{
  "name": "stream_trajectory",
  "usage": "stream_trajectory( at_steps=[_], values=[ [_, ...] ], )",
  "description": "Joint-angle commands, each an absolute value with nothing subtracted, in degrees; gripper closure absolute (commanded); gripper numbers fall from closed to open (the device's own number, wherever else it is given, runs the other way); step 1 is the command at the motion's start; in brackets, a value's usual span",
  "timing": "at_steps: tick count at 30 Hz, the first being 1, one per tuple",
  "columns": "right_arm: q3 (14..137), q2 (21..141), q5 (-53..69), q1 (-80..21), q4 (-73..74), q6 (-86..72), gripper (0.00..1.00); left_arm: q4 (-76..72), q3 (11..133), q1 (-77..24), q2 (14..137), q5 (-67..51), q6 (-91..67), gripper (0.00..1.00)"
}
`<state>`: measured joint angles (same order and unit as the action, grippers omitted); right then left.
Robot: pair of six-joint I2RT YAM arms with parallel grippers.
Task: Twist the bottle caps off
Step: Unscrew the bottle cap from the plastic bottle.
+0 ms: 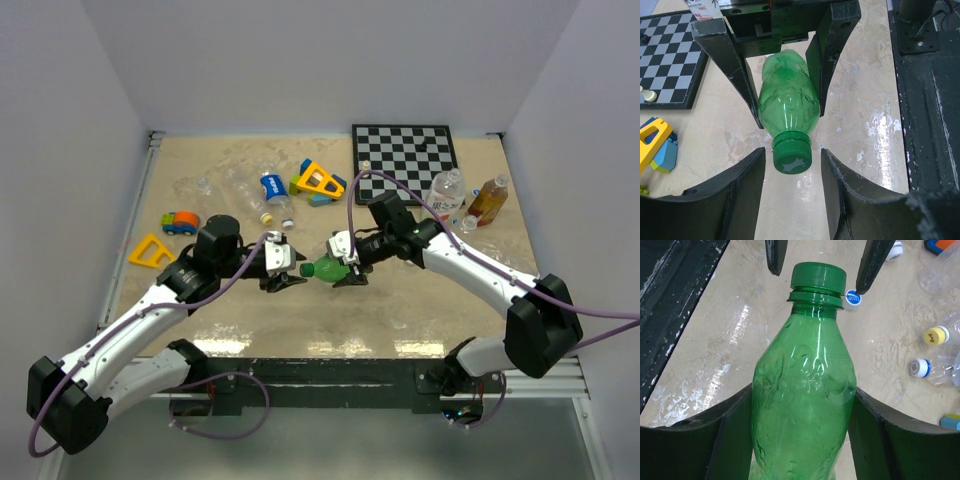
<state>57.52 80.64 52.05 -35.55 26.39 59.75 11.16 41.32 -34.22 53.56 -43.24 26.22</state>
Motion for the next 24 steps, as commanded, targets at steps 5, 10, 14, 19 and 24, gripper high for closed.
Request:
stream_trajectory(
  at_steps=[5, 10, 14, 19, 24],
  values=[
    [58.71, 80.86, 53.96, -35.33, 26.72, 60.64, 1.00, 10.20, 41.04, -34.89, 54.58, -44.03, 26.81, 0.53],
    [58.71, 80.77, 54.05, -35.33, 26.72, 60.56, 1.00, 9.76, 40.78, -34.89, 54.75, -44.56, 26.37, 0.61],
    [58.71, 80.86, 53.97, -35.25, 26.81, 60.64, 1.00, 9.67, 40.96, -34.80, 54.76, -44.73, 25.23, 0.66],
    [58.80, 80.77, 53.88, -35.33, 26.89, 60.64, 1.00, 9.84, 42.53, -34.72, 55.54, -44.04, 17.25, 0.93],
    [58.80, 80.68, 53.79, -35.33, 26.89, 60.64, 1.00, 14.14, 46.75, -34.10, 57.57, -37.54, -9.00, 1.00]
  ],
)
